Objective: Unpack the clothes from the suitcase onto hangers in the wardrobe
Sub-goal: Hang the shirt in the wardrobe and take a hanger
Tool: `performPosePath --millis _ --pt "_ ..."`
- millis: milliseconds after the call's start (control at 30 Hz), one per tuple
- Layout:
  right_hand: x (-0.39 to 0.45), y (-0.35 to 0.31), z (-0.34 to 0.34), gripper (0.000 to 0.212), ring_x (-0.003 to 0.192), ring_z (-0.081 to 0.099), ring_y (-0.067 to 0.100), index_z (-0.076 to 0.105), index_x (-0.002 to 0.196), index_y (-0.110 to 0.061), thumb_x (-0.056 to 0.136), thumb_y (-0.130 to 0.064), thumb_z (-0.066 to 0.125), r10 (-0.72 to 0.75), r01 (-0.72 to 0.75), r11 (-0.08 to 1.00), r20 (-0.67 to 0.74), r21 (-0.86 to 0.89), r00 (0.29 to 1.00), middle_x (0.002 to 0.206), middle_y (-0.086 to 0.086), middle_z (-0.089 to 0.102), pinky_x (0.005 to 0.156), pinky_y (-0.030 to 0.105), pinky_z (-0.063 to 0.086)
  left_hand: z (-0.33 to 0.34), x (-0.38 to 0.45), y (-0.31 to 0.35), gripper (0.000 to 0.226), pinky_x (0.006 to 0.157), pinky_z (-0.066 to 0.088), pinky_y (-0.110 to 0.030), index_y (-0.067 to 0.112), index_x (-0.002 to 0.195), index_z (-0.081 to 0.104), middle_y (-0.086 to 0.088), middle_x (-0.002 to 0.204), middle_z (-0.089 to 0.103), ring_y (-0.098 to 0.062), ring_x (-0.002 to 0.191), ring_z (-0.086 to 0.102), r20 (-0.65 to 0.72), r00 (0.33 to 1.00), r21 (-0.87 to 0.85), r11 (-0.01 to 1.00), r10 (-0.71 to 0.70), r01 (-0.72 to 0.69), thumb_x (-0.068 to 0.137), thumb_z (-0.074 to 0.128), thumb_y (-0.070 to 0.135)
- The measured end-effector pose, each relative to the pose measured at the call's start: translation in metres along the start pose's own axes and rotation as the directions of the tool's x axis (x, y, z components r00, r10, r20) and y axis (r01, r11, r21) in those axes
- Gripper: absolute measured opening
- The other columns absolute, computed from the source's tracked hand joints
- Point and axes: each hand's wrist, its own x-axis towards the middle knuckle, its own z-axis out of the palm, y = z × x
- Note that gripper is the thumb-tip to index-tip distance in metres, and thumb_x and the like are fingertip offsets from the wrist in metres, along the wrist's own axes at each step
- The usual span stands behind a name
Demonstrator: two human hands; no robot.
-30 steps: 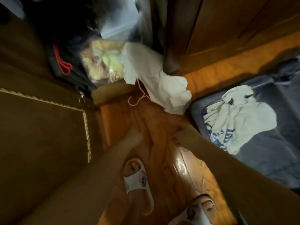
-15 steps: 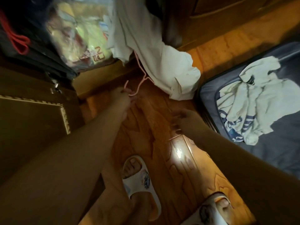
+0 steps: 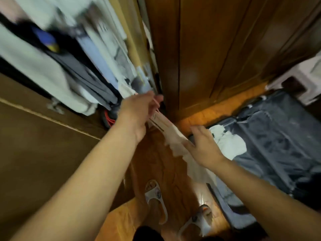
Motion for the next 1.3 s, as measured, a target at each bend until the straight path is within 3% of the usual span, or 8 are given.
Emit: performPosePath --millis 100,300,533,667,767,867,1033,1300 --pt "-0.044 -0.073 -0.089 0.055 0.12 0.053 0.024 0.037 0.146 -0.027 0.099 -0.054 0.044 -0.148 0.147 0.989 -0.033 -0.021 0.989 0.132 0.001 0.057 0.095 0.04 0.048 0.012 -0.08 0.111 0.034 0.087 0.049 -0.027 0.001 0.133 0.059 -0.002 0.107 0.077 -0.013 0.1 0.07 0.143 0.975 -0.17 0.974 0.172 -0.147 0.102 0.054 0.013" --pt "-0.093 -0.155 -0.246 0.026 0.074 0.063 0.017 0.05 0.115 -0.027 0.105 -0.045 0.034 -0.362 0.315 0.903 -0.121 -0.293 0.924 0.082 -0.006 0.061 0.06 0.035 0.049 0.017 -0.159 0.251 0.037 0.096 0.041 -0.032 0.006 0.133 0.057 0.005 0.134 0.067 -0.011 0.128 0.059 0.31 0.853 -0.178 0.907 0.42 -0.381 0.099 0.044 0.002" --pt "-0.118 -0.204 -0.325 0.04 0.089 0.066 0.005 0.032 0.145 -0.049 0.106 -0.043 0.036 -0.502 0.46 0.856 -0.17 -0.237 0.848 0.106 -0.016 0.069 0.08 0.035 0.055 0.013 -0.169 0.34 0.042 0.11 0.042 -0.04 0.002 0.137 0.054 -0.001 0.12 0.074 -0.014 0.116 0.067 0.304 0.848 -0.147 0.901 0.434 -0.408 0.095 0.049 -0.001" --pt "-0.12 -0.229 -0.332 0.054 0.079 0.063 0.002 0.02 0.15 -0.053 0.106 -0.03 0.039 -0.585 0.492 0.804 -0.295 -0.334 0.755 0.09 -0.02 0.065 0.073 0.024 0.053 0.002 -0.169 0.376 0.047 0.111 0.043 -0.041 0.007 0.141 0.051 -0.005 0.133 0.065 -0.019 0.125 0.06 0.418 0.775 0.094 0.825 0.475 -0.557 0.095 0.053 -0.003" --pt "-0.097 -0.27 -0.34 0.061 0.078 0.061 0.007 0.015 0.153 -0.047 0.104 -0.022 0.043 -0.602 0.445 0.788 -0.377 -0.426 0.704 0.095 -0.012 0.067 0.074 0.025 0.052 -0.033 -0.158 0.418 0.053 0.089 0.049 -0.023 0.021 0.143 0.052 0.001 0.13 0.061 -0.024 0.114 0.06 0.352 0.711 0.479 0.536 0.609 -0.696 0.095 0.055 -0.001" --pt "-0.065 -0.308 -0.335 0.065 0.088 0.065 0.014 0.02 0.154 -0.04 0.1 -0.014 0.046 -0.578 0.36 0.782 -0.373 -0.509 0.726 0.105 -0.008 0.068 0.081 0.033 0.055 -0.099 -0.126 0.445 0.06 0.104 0.045 -0.034 0.015 0.153 0.04 -0.01 0.148 0.046 -0.029 0.133 0.047 0.159 0.506 0.905 0.08 0.847 -0.418 0.094 0.049 0.004" --pt "-0.01 -0.379 -0.325 0.068 0.089 0.066 0.021 0.022 0.151 -0.037 0.094 -0.008 0.046 -0.654 0.319 0.7 -0.393 -0.639 0.647 0.1 -0.007 0.066 0.072 0.032 0.05 -0.204 -0.081 0.503 0.074 0.12 0.027 -0.051 0.01 0.159 0.026 -0.025 0.161 0.022 -0.041 0.15 0.019 0.172 0.159 0.984 -0.178 0.972 0.02 0.093 0.058 0.021" --pt "0.107 -0.514 -0.327 0.055 0.095 0.068 0.026 0.03 0.151 -0.021 0.1 -0.007 0.042 -0.651 0.303 0.737 -0.514 -0.604 0.559 0.109 0.005 0.068 0.079 0.038 0.055 -0.242 -0.043 0.588 0.077 0.123 -0.006 -0.056 0.03 0.16 -0.014 -0.015 0.167 -0.019 -0.039 0.152 -0.021 0.178 0.123 0.967 -0.197 0.976 0.162 0.102 0.029 0.058"
